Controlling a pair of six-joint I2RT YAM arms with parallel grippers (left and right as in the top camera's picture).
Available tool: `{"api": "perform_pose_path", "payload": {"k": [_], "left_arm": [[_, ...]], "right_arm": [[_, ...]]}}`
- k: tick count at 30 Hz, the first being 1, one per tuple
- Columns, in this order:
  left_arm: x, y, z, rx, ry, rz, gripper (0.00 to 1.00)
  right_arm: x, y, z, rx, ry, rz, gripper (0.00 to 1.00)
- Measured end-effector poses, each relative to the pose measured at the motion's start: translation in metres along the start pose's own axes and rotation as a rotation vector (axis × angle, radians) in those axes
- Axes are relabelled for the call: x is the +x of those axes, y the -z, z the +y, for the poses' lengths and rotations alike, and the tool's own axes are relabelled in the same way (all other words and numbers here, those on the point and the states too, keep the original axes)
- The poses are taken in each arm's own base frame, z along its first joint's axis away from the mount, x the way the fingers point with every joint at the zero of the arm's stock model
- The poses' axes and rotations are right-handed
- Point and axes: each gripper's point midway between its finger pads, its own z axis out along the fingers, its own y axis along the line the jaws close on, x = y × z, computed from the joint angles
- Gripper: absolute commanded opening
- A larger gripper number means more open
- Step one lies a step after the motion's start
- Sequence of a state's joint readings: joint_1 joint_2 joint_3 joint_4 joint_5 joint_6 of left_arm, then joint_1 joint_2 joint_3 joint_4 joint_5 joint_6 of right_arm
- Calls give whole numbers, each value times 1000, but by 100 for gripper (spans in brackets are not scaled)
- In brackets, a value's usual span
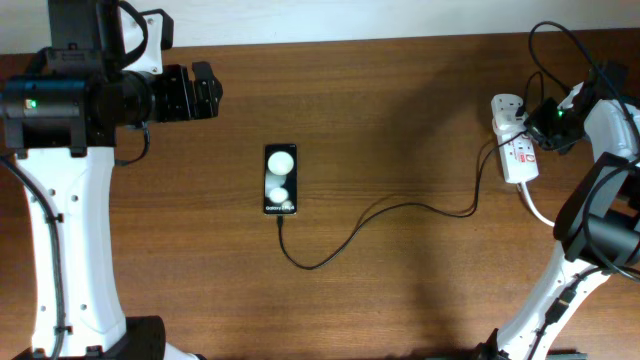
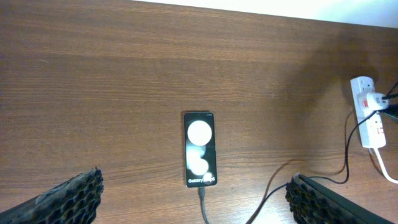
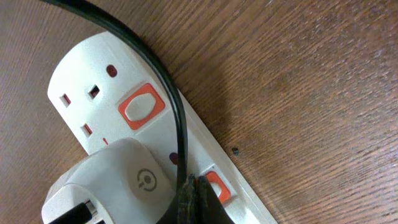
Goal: Plug charger to phone and switch on socket
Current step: 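Lift the right gripper away from the power strip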
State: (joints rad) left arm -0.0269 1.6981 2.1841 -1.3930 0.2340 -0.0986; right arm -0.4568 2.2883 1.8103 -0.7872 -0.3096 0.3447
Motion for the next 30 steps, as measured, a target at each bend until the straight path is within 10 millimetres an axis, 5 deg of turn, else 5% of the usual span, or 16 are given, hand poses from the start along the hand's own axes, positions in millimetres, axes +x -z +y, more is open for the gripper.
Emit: {"api": "perform_pose_path", "payload": {"k": [12, 15, 17, 19, 22, 24, 27, 30], "left_arm": [[0, 0, 0, 0, 0, 0, 99], [0, 0, 0, 0, 0, 0, 99], [0, 0, 0, 0, 0, 0, 99], [0, 0, 0, 0, 0, 1, 99], [1, 0, 0, 0, 1, 2, 99], [1, 0, 0, 0, 1, 2, 99], [1, 0, 0, 0, 1, 2, 99], [0, 0, 0, 0, 0, 2, 99]], "right_arm": [[11, 5, 0, -5, -35, 48, 4], [29, 12, 4, -76, -83, 143, 4], [19, 48, -7, -113, -136, 110, 4], [-1, 108, -13, -148, -156, -3, 4], [-7, 202, 14, -207, -75, -179, 4], [15, 262, 57, -265, 65, -266, 4], [59, 298, 98, -301, 245, -281, 4], [124, 331, 140, -349, 492, -272, 4]]}}
